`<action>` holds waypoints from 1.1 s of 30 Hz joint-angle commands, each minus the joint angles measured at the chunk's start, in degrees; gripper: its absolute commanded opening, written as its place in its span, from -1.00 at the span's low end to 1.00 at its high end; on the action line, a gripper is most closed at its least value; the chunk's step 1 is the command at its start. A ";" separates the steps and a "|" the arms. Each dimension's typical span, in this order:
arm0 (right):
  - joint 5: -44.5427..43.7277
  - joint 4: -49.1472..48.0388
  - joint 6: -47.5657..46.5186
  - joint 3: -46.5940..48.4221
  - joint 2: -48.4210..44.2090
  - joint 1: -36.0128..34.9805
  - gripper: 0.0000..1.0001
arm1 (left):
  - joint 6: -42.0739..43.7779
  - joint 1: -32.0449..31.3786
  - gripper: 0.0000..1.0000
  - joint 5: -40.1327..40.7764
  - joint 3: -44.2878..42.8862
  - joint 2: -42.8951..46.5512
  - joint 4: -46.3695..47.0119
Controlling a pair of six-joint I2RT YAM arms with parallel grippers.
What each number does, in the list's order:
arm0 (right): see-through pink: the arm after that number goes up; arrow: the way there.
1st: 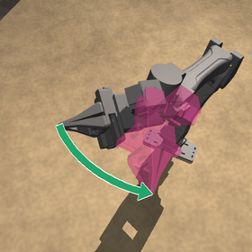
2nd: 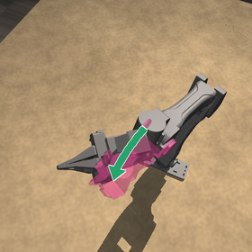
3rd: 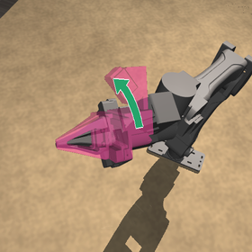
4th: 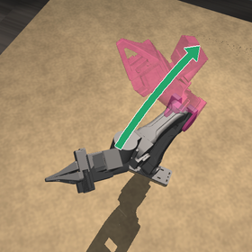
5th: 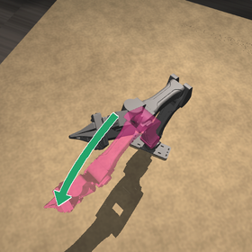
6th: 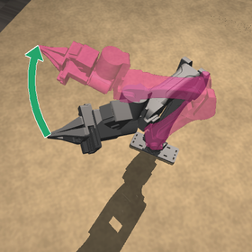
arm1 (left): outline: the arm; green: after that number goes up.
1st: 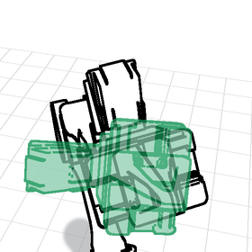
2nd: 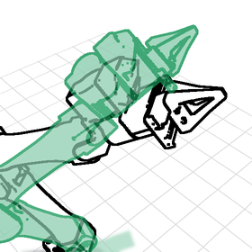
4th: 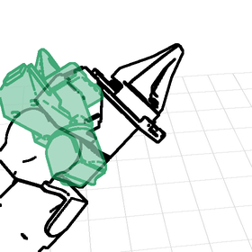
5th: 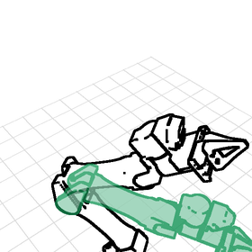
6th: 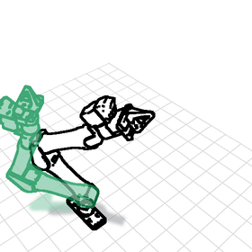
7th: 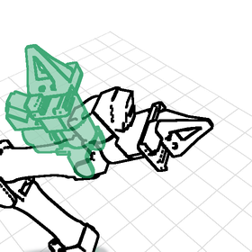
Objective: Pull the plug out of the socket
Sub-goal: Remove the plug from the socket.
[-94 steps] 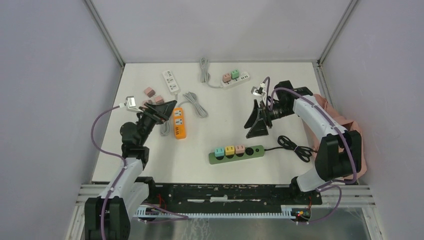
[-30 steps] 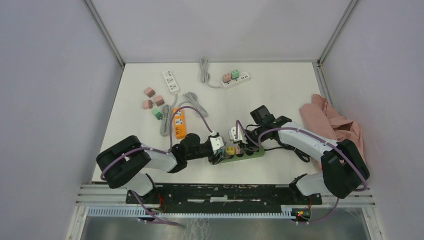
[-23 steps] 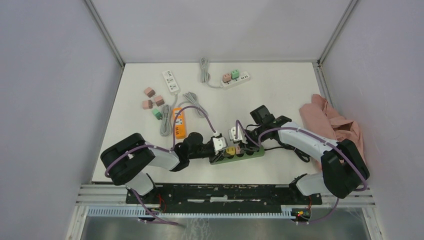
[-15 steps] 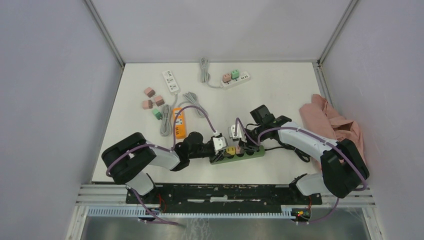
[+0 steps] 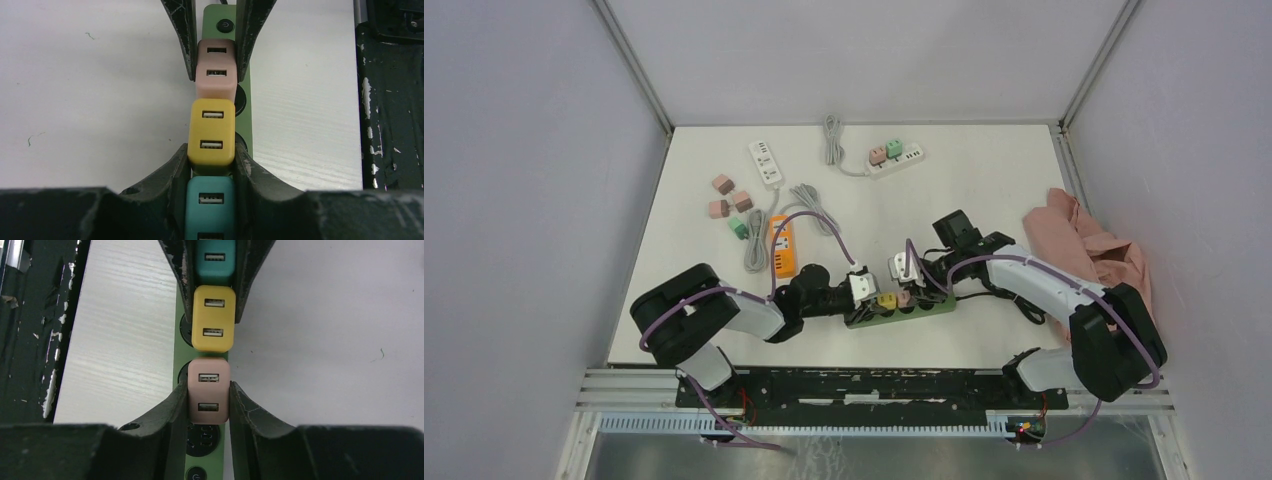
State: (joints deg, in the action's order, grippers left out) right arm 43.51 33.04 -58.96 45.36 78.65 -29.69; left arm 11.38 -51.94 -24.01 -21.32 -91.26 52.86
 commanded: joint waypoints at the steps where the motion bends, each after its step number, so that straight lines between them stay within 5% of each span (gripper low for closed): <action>1: 5.10 5.91 -9.10 0.18 -3.12 -1.83 -1.00 | -0.23 0.85 -0.94 0.62 0.85 -1.00 -1.32; 11: 0.60 -14.55 22.17 0.70 -1.48 -4.35 -1.00 | -1.49 0.81 -0.94 0.16 0.19 -3.06 -0.66; 15: 0.26 -12.50 21.22 1.45 -0.46 1.52 -1.00 | -1.28 0.93 -0.94 0.19 0.43 -3.09 -0.70; 19: 1.20 -4.13 7.93 1.29 -2.44 4.05 -1.00 | -1.27 1.38 -0.94 0.15 0.83 -2.96 -0.66; 24: 12.78 9.38 -10.21 0.42 -3.78 2.61 -1.00 | -1.49 1.78 -0.94 -0.10 0.63 -2.94 -0.65; 33: 9.38 -10.80 18.85 0.81 -2.78 -2.36 -1.00 | -2.04 1.80 -0.94 -0.11 0.47 -3.19 -0.24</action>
State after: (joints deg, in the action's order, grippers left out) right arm 45.58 31.88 -55.11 44.84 77.62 -29.93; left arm 9.37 -50.87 -26.76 -21.37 -93.03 55.72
